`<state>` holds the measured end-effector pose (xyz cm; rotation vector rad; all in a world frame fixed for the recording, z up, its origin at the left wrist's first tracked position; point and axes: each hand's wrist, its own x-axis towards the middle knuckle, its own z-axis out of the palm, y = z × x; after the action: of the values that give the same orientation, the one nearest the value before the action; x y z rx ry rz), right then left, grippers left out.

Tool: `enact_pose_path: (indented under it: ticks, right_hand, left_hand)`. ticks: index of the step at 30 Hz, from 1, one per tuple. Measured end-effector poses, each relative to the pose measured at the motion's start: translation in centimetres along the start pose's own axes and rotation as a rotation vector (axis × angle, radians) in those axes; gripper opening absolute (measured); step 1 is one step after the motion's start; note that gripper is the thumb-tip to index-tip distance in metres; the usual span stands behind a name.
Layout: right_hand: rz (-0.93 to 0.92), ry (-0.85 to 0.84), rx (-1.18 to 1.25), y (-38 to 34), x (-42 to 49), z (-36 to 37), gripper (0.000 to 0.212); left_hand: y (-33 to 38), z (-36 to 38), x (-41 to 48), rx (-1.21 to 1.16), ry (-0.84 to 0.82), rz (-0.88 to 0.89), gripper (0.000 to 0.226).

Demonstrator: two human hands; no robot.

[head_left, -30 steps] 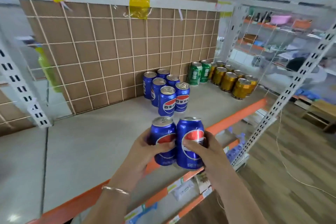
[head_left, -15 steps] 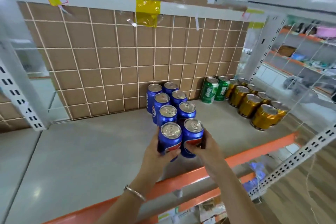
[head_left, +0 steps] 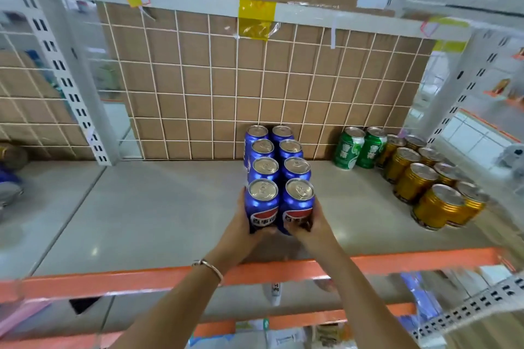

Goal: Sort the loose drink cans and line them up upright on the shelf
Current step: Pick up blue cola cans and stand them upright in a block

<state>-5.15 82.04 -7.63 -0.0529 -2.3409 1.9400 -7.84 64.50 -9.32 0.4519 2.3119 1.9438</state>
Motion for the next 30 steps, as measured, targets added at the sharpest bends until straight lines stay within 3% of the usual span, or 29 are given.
enact_pose_path:
  ticks: [3,6,9,14,17,19,21,25,29,30]
  right_hand:
    - [-0.009,0.032,-0.097,0.6,-0.4,0.5,0.091]
    - [0.011,0.076,-0.120,0.8,-0.6,0.8,0.091]
    - [0.021,0.057,-0.120,0.8,-1.0,0.6,0.083]
    - [0.038,-0.052,-0.109,0.6,-1.5,-0.6,0.070]
    - [0.083,0.082,-0.105,1.0,-2.0,-0.2,0.059]
    - [0.010,0.212,-0.158,1.3,-3.8,1.0,0.063]
    - [-0.141,0.234,-0.239,1.9,-6.3,2.8,0.068]
    - [-0.374,0.166,-0.603,4.4,-9.8,7.7,0.057]
    - [-0.476,0.020,-0.616,4.2,-11.4,11.9,0.037]
    - [-0.514,-0.010,-0.608,3.9,-12.0,13.2,0.038]
  left_hand:
    - [-0.3,0.7,-0.5,0.074,0.021,0.009,0.097]
    - [0.2,1.7,-1.2,0.152,0.045,0.043,0.089]
    - [0.0,2.1,-1.7,0.228,0.110,0.013,0.086]
    - [0.8,3.3,-3.7,0.685,0.270,-0.119,0.067]
    - [1.4,4.5,-6.0,0.834,0.260,-0.185,0.067]
    - [1.1,4.8,-7.8,0.960,0.279,-0.178,0.076]
    - [-0.1,5.0,-9.3,1.069,0.213,-0.161,0.078]
    - [-1.7,4.4,-11.8,1.243,0.061,-0.080,0.064]
    - [-2.9,1.4,-14.6,1.336,0.055,-0.091,0.062]
    - [-4.1,0.3,-15.5,1.364,0.150,-0.034,0.066]
